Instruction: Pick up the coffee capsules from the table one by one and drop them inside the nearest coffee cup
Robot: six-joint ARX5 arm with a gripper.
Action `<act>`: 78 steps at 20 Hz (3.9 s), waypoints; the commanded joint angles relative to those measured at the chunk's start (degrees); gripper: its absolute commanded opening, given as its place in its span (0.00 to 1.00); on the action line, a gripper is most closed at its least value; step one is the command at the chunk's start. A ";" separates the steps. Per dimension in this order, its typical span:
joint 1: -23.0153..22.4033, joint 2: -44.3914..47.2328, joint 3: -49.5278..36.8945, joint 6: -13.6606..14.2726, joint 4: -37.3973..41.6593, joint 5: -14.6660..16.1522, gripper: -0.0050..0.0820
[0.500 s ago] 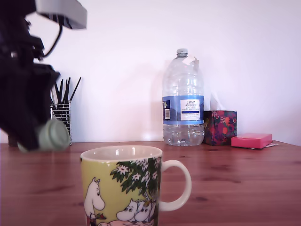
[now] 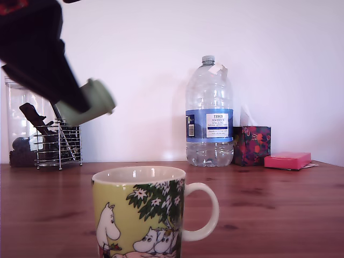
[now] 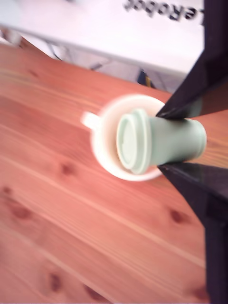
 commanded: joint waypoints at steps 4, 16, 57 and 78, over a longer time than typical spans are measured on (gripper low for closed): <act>-4.39 3.85 -0.39 -0.98 5.70 0.94 0.20; -8.57 12.74 -0.39 -0.76 7.76 -6.36 0.20; 3.80 3.28 4.07 -4.42 8.02 -13.49 0.03; 31.12 -40.35 -41.90 -21.53 40.06 -19.56 0.03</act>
